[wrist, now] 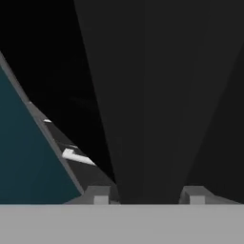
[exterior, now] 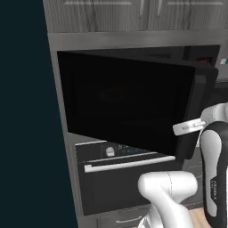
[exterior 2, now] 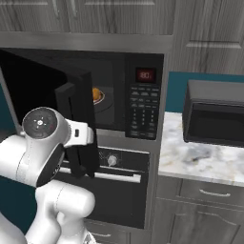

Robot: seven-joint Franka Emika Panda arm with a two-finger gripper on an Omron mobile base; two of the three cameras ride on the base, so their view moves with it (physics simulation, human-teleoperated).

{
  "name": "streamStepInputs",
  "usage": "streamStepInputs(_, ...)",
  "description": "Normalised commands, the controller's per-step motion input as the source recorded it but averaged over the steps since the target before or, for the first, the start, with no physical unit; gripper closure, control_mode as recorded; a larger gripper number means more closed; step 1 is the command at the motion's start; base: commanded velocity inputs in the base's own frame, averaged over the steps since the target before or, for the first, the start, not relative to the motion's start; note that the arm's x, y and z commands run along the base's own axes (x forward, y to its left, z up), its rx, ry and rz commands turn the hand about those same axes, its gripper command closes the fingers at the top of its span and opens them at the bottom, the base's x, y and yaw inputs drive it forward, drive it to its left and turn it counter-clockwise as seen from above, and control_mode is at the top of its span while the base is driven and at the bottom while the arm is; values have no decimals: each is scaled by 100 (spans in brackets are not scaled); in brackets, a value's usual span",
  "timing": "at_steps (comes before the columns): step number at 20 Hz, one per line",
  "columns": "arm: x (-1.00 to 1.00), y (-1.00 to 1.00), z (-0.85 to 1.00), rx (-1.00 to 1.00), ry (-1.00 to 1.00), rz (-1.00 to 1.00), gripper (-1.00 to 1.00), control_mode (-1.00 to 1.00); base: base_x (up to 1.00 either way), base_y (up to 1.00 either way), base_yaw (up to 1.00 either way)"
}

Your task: Retrieve the reheated potato from the microwave, then place the potato, cheese, and condiment on the cutting board.

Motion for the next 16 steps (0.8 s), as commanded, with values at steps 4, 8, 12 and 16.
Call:
streamStepInputs(4,-21,-7,-12,0,8,-1,-100,-100,0,0,0)
streamStepInputs(8,-66,-14,0,4,0,-3,-100,-100,0,0,0)
streamStepInputs(12,-48,-16,0,10,0,-15,-100,-100,0,0,0)
streamStepInputs(16,-13,-31,6,18,3,-23,-100,-100,0,0,0)
